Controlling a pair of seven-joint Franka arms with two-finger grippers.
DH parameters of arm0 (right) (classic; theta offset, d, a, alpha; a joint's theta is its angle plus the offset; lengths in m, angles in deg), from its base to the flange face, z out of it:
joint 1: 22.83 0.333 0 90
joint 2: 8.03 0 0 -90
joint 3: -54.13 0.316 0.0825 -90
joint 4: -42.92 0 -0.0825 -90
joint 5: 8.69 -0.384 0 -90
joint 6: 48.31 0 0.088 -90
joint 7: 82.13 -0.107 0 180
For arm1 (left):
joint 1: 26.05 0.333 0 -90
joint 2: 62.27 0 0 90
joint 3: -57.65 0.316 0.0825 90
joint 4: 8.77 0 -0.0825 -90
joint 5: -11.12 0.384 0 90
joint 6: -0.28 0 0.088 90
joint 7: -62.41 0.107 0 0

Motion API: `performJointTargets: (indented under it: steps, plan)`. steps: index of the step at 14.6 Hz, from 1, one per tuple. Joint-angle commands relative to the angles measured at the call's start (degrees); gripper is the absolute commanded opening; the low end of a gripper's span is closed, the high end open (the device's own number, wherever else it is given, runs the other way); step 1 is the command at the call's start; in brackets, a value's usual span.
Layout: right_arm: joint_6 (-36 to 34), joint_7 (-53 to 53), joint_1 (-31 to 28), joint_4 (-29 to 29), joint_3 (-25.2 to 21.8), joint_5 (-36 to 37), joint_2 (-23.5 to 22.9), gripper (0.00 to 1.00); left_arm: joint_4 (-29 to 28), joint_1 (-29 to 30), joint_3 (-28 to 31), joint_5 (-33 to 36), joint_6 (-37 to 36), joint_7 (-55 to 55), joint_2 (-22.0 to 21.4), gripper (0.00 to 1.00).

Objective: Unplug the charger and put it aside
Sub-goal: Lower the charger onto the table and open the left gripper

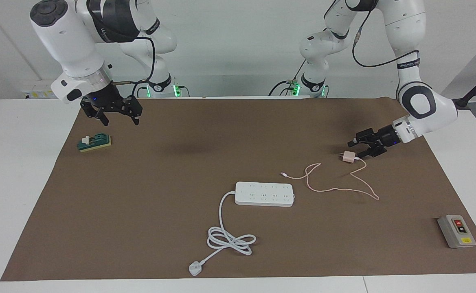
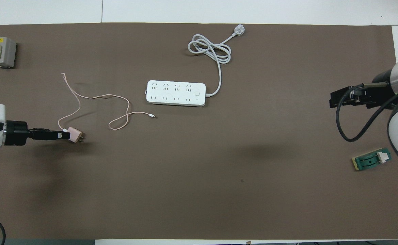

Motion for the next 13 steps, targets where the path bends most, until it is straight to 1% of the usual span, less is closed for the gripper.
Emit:
performJointTargets:
  steps: [1,2,5,7,8,10,12,13]
  plan:
    - [0.83,1.22,-0.53,0.16,-0.07,1.54,-0.26,1.00,6.21,0.99,-0.08,6.17,-6.65,-8.17,-3.41,1.00]
    - [0.83,1.40,-2.54,-0.62,0.19,1.19,-0.35,1.00,9.64,1.51,-0.08,8.89,-9.28,-11.51,-3.94,1.00]
    - [0.13,1.40,-4.14,-0.81,0.98,1.27,-0.35,1.00,23.68,1.17,-0.16,15.49,-18.95,-26.34,-3.33,1.00]
    - [-0.05,1.22,-8.77,-0.89,7.19,1.45,-0.26,1.00,30.73,-0.23,-0.78,19.71,-21.78,-37.15,-3.42,1.00]
    - [-0.05,1.22,-9.32,-1.07,8.01,1.45,-0.26,1.00,33.64,-2.16,-0.78,21.91,-22.57,-41.64,-3.68,1.00]
    - [-0.14,1.13,-7.76,-1.07,7.06,1.45,-0.26,1.00,37.69,-5.33,-0.78,26.13,-23.11,-49.56,-3.94,1.00]
    - [0.04,1.13,-5.99,-1.07,4.25,1.28,-0.26,1.00,39.46,-8.84,-0.78,29.64,-22.93,-57.47,-4.03,1.00]
    - [-0.14,1.05,-5.99,-1.33,4.15,1.10,-0.26,1.00,39.73,-10.68,-0.78,31.75,-22.32,-60.55,-3.94,1.00]
